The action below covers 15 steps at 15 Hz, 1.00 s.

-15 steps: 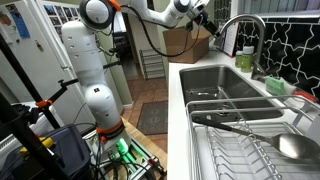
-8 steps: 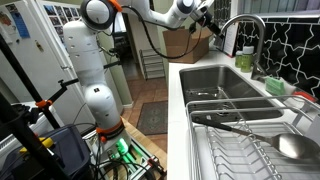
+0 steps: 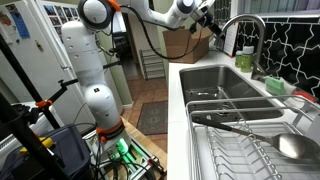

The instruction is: Move the faucet head to the right and then open the tap

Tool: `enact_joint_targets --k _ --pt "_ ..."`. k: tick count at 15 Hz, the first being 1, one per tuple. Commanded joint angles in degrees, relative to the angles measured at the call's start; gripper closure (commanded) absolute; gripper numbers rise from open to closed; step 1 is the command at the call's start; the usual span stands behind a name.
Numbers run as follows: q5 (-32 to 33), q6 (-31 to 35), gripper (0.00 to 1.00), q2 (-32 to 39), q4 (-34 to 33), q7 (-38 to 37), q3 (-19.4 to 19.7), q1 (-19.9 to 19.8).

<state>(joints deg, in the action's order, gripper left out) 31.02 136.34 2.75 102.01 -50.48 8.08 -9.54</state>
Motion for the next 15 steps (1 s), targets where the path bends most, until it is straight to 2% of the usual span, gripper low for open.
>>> enact_joint_targets --k 1,8,15 --pt "0.8 -1.2 0.0 -4.4 5.4 1.4 1.3 0.1" --pt "1.0 -0.1 0.0 -8.8 10.5 5.5 2.2 -2.1" --pt "1.0 1.6 0.0 -9.6 12.6 8.9 2.5 -4.1"
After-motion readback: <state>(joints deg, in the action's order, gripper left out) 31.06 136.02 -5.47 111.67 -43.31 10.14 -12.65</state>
